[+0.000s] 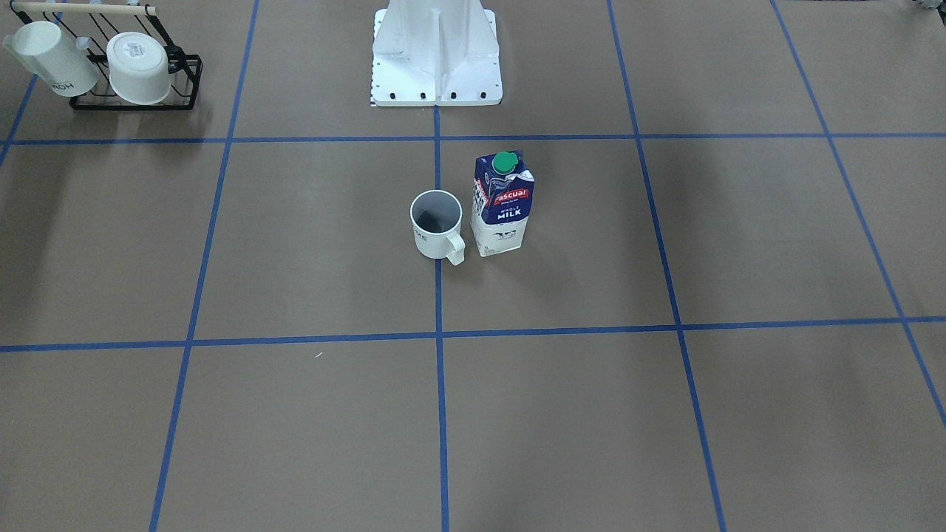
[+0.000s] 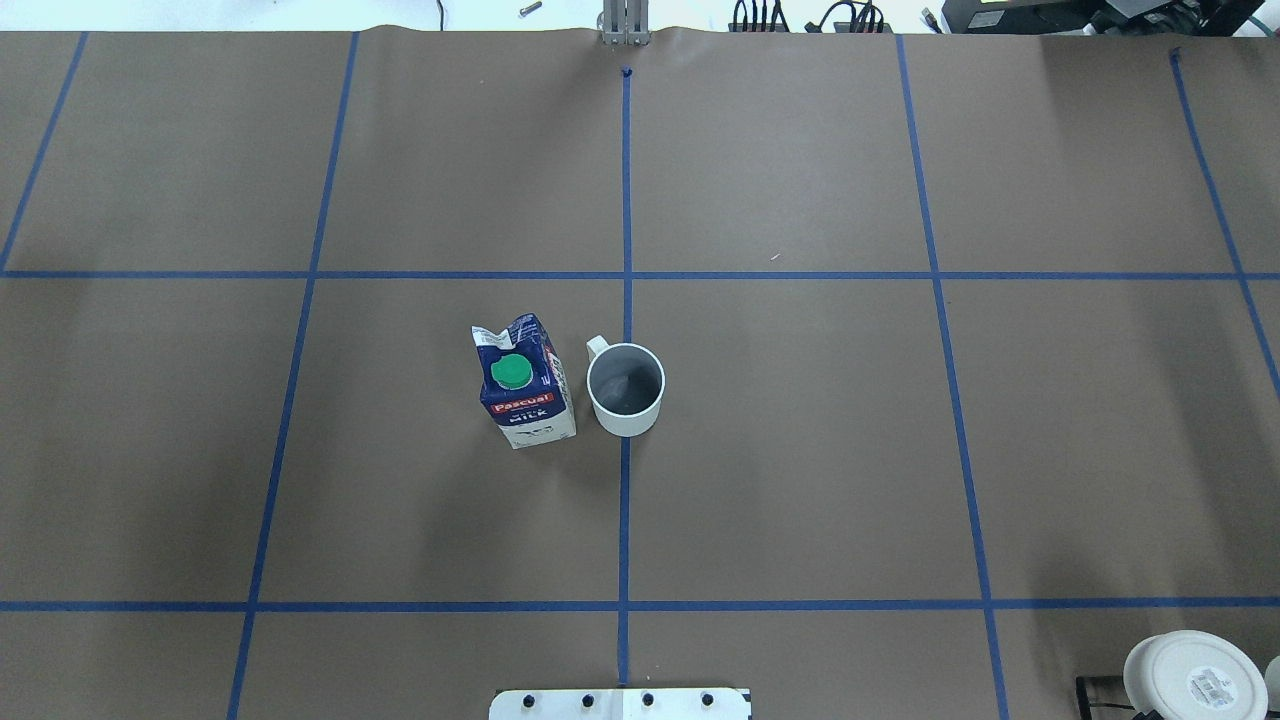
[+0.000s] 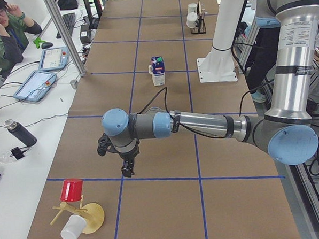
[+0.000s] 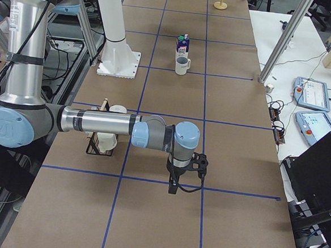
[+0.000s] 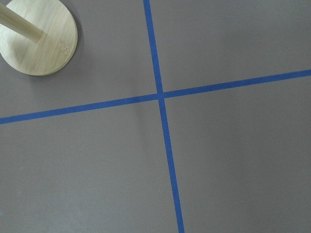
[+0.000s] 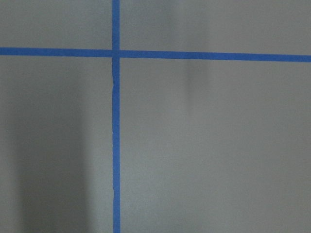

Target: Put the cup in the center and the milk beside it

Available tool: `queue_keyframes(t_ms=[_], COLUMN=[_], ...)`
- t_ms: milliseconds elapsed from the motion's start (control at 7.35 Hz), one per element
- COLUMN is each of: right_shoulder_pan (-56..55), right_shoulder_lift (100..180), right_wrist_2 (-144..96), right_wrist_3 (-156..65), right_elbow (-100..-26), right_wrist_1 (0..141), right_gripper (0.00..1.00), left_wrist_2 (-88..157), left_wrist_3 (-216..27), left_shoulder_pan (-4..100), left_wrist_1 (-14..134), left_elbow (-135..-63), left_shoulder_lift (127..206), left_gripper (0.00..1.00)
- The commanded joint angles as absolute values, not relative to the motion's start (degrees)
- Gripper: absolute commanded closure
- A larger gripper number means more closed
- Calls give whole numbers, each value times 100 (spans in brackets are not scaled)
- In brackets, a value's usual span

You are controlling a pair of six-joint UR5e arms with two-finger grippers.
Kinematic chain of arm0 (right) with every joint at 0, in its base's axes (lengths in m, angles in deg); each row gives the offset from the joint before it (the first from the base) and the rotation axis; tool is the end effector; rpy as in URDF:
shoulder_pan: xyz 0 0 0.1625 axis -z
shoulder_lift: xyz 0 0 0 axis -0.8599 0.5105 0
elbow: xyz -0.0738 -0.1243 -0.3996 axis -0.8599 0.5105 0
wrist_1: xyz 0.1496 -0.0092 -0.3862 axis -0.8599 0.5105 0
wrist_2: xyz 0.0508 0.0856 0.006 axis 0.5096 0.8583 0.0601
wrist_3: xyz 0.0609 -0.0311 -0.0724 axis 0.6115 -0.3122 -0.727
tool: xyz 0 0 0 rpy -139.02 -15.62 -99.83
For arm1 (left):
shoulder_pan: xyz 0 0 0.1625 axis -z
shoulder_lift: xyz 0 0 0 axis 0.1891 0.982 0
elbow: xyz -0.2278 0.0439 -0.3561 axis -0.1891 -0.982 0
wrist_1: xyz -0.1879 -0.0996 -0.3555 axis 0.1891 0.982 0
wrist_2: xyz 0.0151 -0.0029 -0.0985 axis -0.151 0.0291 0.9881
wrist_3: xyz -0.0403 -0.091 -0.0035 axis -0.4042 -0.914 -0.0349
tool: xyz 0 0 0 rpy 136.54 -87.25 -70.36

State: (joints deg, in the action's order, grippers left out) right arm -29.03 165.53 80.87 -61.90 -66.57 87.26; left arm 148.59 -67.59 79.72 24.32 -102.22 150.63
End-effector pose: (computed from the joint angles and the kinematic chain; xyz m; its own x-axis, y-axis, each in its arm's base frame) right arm 0.0595 -0.4497 0.6617 0.7927 0.0064 0.6096 0.0291 0.9984 -0.0484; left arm -0.0679 -0.5130 0.6059 0.6880 0.1782 -0.7035 -0.1338 0.9839 0.1184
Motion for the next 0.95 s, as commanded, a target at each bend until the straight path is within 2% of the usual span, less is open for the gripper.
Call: queue_keyframes(t_ms=[0,817], right_shoulder_pan=[-2903,-2911], right_shoulder_lift=[16565,16687], right_wrist_2=[8096,8096], right_wrist_3=[-6199,-6199], right_elbow=[-6664,-6673], right_wrist_1=[8725,8725], right_gripper=[0,0], left_wrist_2=[14863,14846], left_wrist_3=[-6771,-6780], left_shoulder_pan=[7972,7972], left_wrist_1=[2487,2487], left_elbow=[-10197,-10258], left_shoulder_lift=[15025,14753], left_gripper=[2,2])
